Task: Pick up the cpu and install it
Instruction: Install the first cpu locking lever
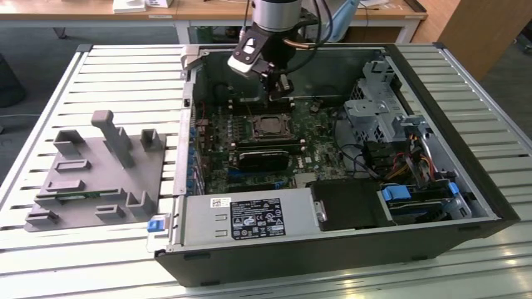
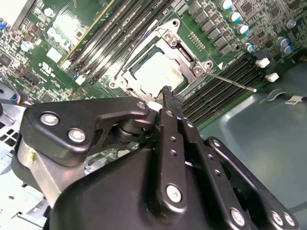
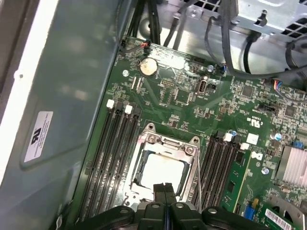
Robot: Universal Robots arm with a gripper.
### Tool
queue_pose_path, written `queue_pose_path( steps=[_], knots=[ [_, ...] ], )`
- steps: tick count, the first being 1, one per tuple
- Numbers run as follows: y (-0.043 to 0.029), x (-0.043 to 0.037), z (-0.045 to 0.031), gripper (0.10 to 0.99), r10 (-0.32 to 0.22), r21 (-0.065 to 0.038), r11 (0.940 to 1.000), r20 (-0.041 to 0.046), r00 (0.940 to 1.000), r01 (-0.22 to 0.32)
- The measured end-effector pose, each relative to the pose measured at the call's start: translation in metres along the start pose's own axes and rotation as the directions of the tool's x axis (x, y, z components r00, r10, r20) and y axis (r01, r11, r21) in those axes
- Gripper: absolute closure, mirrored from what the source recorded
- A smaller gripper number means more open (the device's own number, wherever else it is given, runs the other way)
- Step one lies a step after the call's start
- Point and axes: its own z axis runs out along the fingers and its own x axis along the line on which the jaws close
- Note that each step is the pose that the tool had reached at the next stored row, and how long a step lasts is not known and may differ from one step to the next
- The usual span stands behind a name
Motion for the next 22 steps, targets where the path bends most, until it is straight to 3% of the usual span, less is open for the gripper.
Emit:
queue_pose_path(
  steps=[10, 22],
  knots=[
    [0.0, 0.0, 0.0, 0.98, -0.065, -0.002, 0.9979, -0.001, 0.9979, 0.065],
    [0.0, 0.0, 0.0, 0.98, -0.132, -0.004, 0.9912, -0.0018, 0.9912, 0.132]
  ],
)
